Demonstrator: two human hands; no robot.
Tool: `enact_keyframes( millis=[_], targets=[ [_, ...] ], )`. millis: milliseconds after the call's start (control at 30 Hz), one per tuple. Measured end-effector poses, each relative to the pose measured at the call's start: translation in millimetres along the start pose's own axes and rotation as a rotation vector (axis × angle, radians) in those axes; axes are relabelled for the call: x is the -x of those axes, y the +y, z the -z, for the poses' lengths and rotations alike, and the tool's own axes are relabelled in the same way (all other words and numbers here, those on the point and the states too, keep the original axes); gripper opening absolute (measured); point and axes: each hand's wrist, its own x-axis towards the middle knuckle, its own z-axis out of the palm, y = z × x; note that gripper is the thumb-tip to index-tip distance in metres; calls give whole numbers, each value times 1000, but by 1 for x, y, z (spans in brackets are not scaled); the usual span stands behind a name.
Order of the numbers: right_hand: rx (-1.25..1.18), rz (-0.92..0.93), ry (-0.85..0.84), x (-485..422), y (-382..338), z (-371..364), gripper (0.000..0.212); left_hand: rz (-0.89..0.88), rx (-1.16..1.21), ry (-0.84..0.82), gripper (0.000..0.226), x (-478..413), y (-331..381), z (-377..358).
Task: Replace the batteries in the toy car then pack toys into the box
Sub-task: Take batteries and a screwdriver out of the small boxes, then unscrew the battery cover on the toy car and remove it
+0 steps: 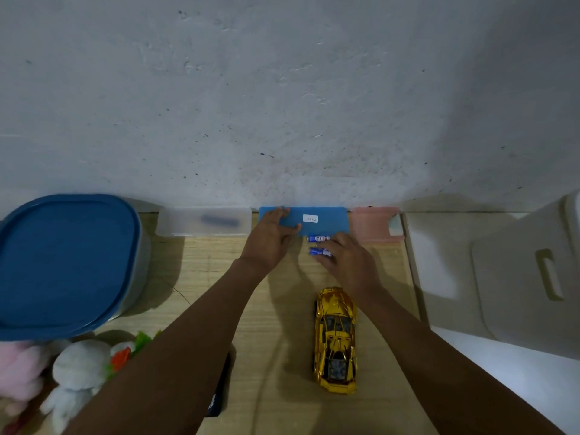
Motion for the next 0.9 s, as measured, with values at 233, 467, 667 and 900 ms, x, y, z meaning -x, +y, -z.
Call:
enact_keyframes(
  millis=[233,467,667,900],
  targets=[
    [-29,4,-89,-6,-7,0,32,6,17,35,32,2,-1,-3],
    [-8,66,80,-12,-17,7,25,-229,-116,188,34,18,-8,14],
    [-95,235,183,-56,-63,12,17,324,-8,609,50,66,-39,43],
    [3,424,-173,-111,-144,-17,42,671,416,524,75,67,-66,56]
  ],
)
